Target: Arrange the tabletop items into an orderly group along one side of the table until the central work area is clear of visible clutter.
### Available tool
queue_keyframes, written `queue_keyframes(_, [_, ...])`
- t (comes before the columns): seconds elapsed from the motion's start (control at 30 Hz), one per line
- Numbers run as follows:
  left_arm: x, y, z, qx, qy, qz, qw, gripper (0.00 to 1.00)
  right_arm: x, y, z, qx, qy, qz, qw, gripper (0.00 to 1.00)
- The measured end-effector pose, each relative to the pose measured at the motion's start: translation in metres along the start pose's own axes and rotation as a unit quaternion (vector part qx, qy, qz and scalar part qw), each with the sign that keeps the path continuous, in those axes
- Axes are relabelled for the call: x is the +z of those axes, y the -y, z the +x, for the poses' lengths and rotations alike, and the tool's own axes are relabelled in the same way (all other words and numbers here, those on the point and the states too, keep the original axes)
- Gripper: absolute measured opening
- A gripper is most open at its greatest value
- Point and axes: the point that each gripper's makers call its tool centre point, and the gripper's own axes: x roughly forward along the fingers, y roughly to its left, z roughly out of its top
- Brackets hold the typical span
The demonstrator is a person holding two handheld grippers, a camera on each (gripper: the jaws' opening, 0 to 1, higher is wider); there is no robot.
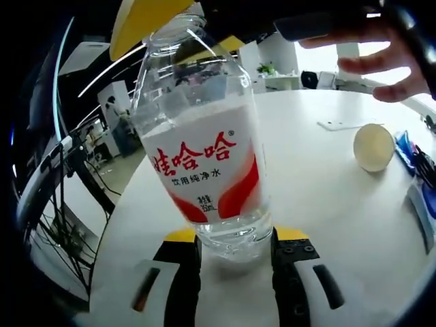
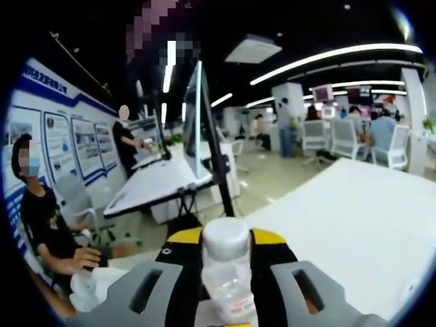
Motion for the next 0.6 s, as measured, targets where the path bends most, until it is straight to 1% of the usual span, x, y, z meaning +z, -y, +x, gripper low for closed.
queue_keyframes(0.27, [-0.0001,-0.0005,-0.0009,0.002,0.005,0.007,1.0,0.38,-0.0041,-0.0055,0.0005,0.003,-0.002,-0.007,1.0,0.26])
queue_keyframes(0.6, [-0.0006,-0.0023,-0.0031,0.004,0.01,0.008,0.9999,0.39,-0.0055,-0.0078,0.0009,0.005,-0.001,-0.003,1.0,0.27])
